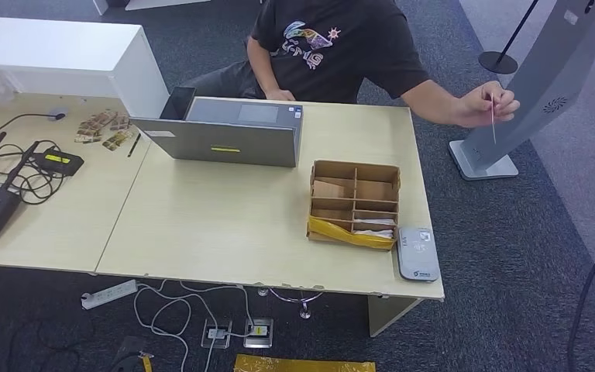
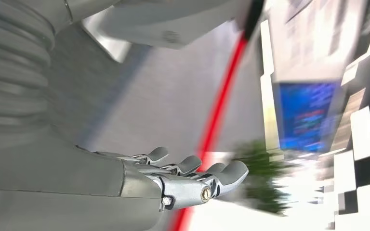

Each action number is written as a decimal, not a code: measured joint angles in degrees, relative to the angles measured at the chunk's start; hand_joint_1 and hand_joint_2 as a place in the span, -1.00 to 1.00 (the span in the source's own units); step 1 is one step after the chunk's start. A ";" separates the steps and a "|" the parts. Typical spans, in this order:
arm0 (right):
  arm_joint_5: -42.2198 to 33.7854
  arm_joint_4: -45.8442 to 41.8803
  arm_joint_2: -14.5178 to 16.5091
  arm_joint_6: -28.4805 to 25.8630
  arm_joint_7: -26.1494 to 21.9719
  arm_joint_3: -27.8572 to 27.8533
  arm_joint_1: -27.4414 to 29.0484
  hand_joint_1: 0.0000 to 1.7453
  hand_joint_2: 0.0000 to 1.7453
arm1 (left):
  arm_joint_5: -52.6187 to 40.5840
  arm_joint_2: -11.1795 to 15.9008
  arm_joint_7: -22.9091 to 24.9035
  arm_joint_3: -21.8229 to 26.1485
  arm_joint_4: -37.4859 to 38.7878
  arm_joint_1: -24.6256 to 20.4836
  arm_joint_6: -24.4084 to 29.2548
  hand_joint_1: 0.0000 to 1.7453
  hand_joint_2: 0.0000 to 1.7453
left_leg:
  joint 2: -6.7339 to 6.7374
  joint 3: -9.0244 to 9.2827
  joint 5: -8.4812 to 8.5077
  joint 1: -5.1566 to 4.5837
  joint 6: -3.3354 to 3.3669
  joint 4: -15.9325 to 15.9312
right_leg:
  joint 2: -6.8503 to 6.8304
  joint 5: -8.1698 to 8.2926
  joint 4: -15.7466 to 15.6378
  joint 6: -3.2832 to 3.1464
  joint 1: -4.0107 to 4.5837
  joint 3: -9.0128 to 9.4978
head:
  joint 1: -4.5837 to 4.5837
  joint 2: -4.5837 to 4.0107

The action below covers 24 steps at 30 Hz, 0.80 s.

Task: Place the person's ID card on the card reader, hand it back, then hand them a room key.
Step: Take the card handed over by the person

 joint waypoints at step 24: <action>47.94 -19.92 6.58 10.74 -1.67 21.79 1.55 -1.00 1.00 | -2.93 -0.90 -0.23 -0.55 -0.07 -1.41 -2.67 -1.00 1.00 | -0.08 -0.04 -0.02 0.09 -0.04 0.00 | -0.05 -0.07 -0.01 -0.06 0.10 -0.04 | 0.01 0.00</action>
